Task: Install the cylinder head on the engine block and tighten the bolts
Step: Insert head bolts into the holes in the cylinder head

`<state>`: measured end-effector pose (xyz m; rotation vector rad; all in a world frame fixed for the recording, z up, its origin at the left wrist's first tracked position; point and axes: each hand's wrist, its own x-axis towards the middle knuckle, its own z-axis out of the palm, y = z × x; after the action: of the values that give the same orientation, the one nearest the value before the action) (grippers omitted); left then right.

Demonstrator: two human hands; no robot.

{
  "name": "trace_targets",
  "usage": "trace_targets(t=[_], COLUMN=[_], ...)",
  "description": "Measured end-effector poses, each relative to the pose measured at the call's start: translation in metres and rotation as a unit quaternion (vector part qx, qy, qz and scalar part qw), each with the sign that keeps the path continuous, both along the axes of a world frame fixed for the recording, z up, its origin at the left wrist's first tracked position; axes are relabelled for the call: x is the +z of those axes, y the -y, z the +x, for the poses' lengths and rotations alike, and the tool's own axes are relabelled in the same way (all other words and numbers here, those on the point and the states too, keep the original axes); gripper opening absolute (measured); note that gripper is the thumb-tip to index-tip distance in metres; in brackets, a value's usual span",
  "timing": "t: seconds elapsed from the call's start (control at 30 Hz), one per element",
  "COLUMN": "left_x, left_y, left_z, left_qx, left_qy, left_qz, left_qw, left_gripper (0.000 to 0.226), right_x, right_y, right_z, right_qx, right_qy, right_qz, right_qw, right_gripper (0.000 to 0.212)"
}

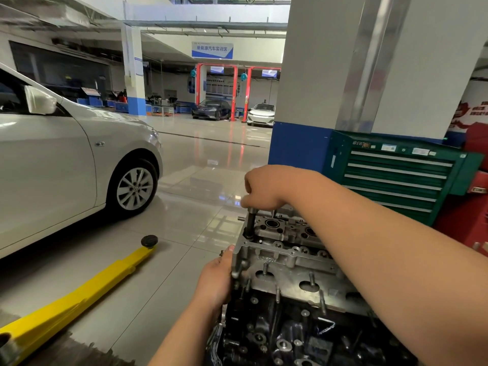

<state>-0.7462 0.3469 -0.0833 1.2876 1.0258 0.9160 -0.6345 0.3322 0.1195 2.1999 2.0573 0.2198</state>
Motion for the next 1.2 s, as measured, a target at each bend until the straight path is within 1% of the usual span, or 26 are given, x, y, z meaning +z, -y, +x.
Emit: trace_targets(t=[0.03, 0.1, 0.13, 0.2, 0.23, 0.3, 0.37, 0.4, 0.47, 0.53, 0.6, 0.63, 0.67, 0.73, 0.77, 0.8, 0.87, 0.93, 0.97, 1.0, 1.03, 1.07, 1.1, 1.13, 1.17, 1.2], left_x=[0.001, 0.003, 0.003, 0.004, 0.004, 0.003, 0.004, 0.006, 0.011, 0.024, 0.046, 0.059, 0.071, 0.093, 0.103, 0.112, 0.129, 0.143, 0.150, 0.156, 0.160, 0.163, 0.162, 0.160, 0.155, 0.150], left_y=[0.000, 0.001, 0.002, 0.003, 0.002, -0.006, -0.017, -0.022, -0.029, -0.032, -0.029, -0.025, -0.020, -0.009, -0.003, 0.004, 0.016, 0.027, 0.032, 0.035, 0.037, 0.038, 0.037, 0.035, 0.032, 0.030], left_z=[0.000, 0.001, 0.000, -0.002, -0.004, -0.009, -0.019, -0.025, -0.036, -0.036, -0.027, -0.022, -0.017, -0.012, -0.011, -0.009, 0.000, 0.016, 0.025, 0.034, 0.043, 0.050, 0.058, 0.064, 0.068, 0.070], left_qx=[0.001, -0.005, -0.008, -0.009, -0.009, 0.003, 0.032, 0.050, 0.090, 0.121, 0.124, 0.118, 0.107, 0.078, 0.068, 0.065, 0.071, 0.062, 0.050, 0.038, 0.025, 0.011, -0.005, -0.015, -0.008, 0.020], left_qy=[-0.001, 0.000, 0.003, 0.002, -0.010, -0.052, -0.103, -0.122, -0.140, -0.133, -0.105, -0.084, -0.058, 0.017, 0.054, 0.076, 0.084, 0.094, 0.096, 0.089, 0.071, 0.037, -0.011, -0.070, -0.129, -0.177], left_qz=[-0.005, -0.020, -0.028, -0.038, -0.036, -0.018, 0.003, 0.006, 0.011, 0.043, 0.087, 0.102, 0.113, 0.126, 0.135, 0.152, 0.203, 0.239, 0.244, 0.249, 0.260, 0.279, 0.306, 0.336, 0.366, 0.396], left_qw=[1.000, 1.000, 1.000, 0.999, 0.999, 0.998, 0.994, 0.991, 0.986, 0.983, 0.983, 0.984, 0.986, 0.989, 0.987, 0.983, 0.973, 0.964, 0.964, 0.964, 0.963, 0.959, 0.952, 0.939, 0.922, 0.901], left_gripper=[0.061, 0.061, 0.060, 0.058, 0.058, 0.055, 0.053, 0.053, 0.053, 0.046, 0.032, 0.025, 0.020, 0.020, 0.021, 0.023, 0.024, 0.025, 0.024, 0.022, 0.022, 0.022, 0.025, 0.028, 0.030, 0.036], right_x=[0.002, 0.000, -0.005, -0.016, -0.023, -0.032, -0.034, -0.033, -0.031, -0.033, -0.037, -0.042, -0.048, -0.054, -0.054, -0.054, -0.053, -0.050, -0.048, -0.047, -0.045, -0.043, -0.043, -0.043, -0.045, -0.046], right_y=[0.001, 0.002, 0.001, -0.001, -0.002, -0.002, 0.003, 0.006, 0.008, 0.004, -0.001, -0.002, -0.001, 0.006, 0.013, 0.020, 0.036, 0.052, 0.059, 0.065, 0.070, 0.074, 0.078, 0.082, 0.086, 0.089], right_z=[0.000, 0.000, 0.000, 0.001, 0.003, 0.011, 0.015, 0.016, 0.017, 0.015, 0.013, 0.012, 0.012, 0.015, 0.017, 0.019, 0.022, 0.023, 0.024, 0.027, 0.032, 0.039, 0.047, 0.056, 0.068, 0.080], right_qx=[0.012, 0.028, 0.021, -0.017, -0.037, -0.046, 0.001, 0.031, 0.067, 0.050, -0.011, -0.037, -0.053, -0.068, -0.062, -0.049, -0.001, 0.051, 0.070, 0.083, 0.090, 0.090, 0.083, 0.072, 0.060, 0.044], right_qy=[-0.021, -0.018, 0.004, 0.044, 0.039, -0.036, -0.114, -0.137, -0.154, -0.130, -0.103, -0.112, -0.143, -0.238, -0.283, -0.328, -0.432, -0.529, -0.560, -0.577, -0.576, -0.558, -0.528, -0.500, -0.488, -0.500], right_qz=[-0.019, -0.022, -0.002, 0.042, 0.057, 0.073, 0.070, 0.069, 0.078, 0.106, 0.139, 0.145, 0.149, 0.161, 0.179, 0.204, 0.236, 0.202, 0.186, 0.184, 0.193, 0.203, 0.212, 0.221, 0.232, 0.245], right_qw=[1.000, 0.999, 1.000, 0.998, 0.997, 0.996, 0.991, 0.988, 0.983, 0.984, 0.985, 0.982, 0.977, 0.956, 0.940, 0.921, 0.870, 0.822, 0.804, 0.791, 0.790, 0.799, 0.818, 0.834, 0.839, 0.829], right_gripper=[0.031, 0.023, 0.025, 0.035, 0.042, 0.048, 0.038, 0.035, 0.031, 0.025, 0.039, 0.048, 0.056, 0.068, 0.067, 0.062, 0.044, 0.026, 0.020, 0.015, 0.012, 0.012, 0.014, 0.016, 0.015, 0.012])
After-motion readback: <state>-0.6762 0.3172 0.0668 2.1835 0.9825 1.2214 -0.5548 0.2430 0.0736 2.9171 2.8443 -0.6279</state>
